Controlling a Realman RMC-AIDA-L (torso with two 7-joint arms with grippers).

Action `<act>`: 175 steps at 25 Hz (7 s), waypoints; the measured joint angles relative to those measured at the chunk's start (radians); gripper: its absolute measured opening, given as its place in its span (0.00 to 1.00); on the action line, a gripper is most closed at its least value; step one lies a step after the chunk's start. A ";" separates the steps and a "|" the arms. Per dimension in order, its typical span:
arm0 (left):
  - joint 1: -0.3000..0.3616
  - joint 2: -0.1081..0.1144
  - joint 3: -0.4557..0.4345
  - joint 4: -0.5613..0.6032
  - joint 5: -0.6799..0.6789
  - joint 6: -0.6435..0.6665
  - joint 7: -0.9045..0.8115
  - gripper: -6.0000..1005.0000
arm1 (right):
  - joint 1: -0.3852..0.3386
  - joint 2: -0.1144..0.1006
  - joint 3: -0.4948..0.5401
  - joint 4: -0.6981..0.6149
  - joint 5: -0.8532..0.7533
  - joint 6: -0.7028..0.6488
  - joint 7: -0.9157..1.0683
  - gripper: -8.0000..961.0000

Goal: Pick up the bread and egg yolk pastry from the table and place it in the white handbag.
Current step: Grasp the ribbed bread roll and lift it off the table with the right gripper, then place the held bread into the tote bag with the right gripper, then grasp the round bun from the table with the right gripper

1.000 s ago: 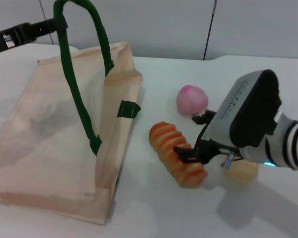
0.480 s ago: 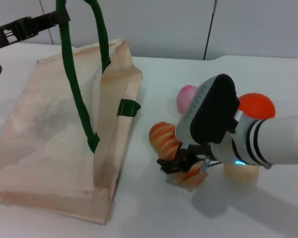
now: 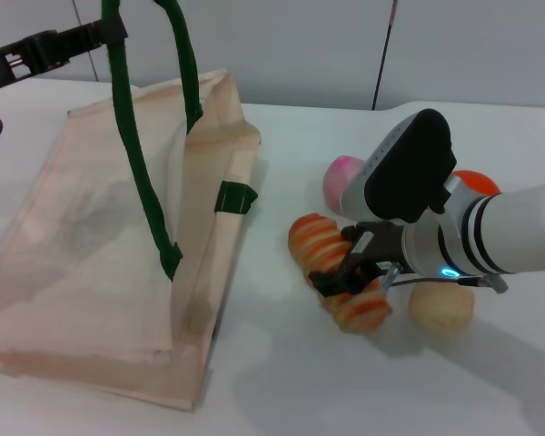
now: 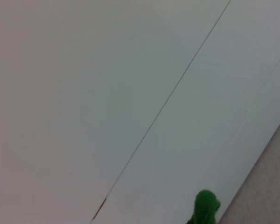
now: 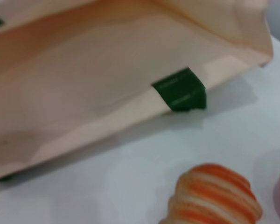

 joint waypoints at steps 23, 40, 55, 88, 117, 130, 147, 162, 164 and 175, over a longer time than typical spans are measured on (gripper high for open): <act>-0.003 0.001 0.000 -0.014 0.000 0.000 0.003 0.13 | 0.066 0.005 0.070 0.101 0.003 -0.062 0.026 0.68; 0.004 0.004 0.000 -0.014 -0.003 -0.011 0.003 0.13 | 0.029 0.004 0.102 0.019 0.006 -0.067 0.012 0.52; -0.019 0.011 0.007 -0.014 0.000 -0.058 -0.003 0.13 | -0.083 0.004 0.197 -0.287 -0.001 -0.188 -0.136 0.44; -0.150 0.016 0.014 -0.038 0.005 -0.254 -0.060 0.13 | 0.244 0.018 -0.388 -0.121 -0.191 0.325 -0.144 0.38; -0.004 0.047 -0.092 -0.039 -0.126 -0.162 -0.052 0.13 | 0.052 0.008 -0.337 -0.153 -0.180 0.545 -0.116 0.82; 0.057 0.036 -0.231 -0.038 -0.123 0.011 -0.048 0.13 | -0.207 -0.008 -0.187 -0.354 -0.230 0.524 -0.134 0.93; 0.069 0.035 -0.231 -0.038 -0.118 0.038 -0.040 0.13 | -0.249 0.001 0.241 -0.454 -0.142 -0.292 -0.133 0.93; 0.068 0.035 -0.232 -0.038 -0.120 0.039 -0.040 0.13 | -0.114 0.003 0.338 -0.173 -0.119 -0.477 -0.157 0.93; 0.068 0.035 -0.232 -0.038 -0.119 0.038 -0.040 0.13 | -0.109 0.003 0.345 -0.159 -0.119 -0.480 -0.157 0.93; 0.069 0.035 -0.232 -0.038 -0.119 0.038 -0.040 0.13 | -0.105 0.004 0.411 -0.127 -0.167 -0.536 -0.154 0.93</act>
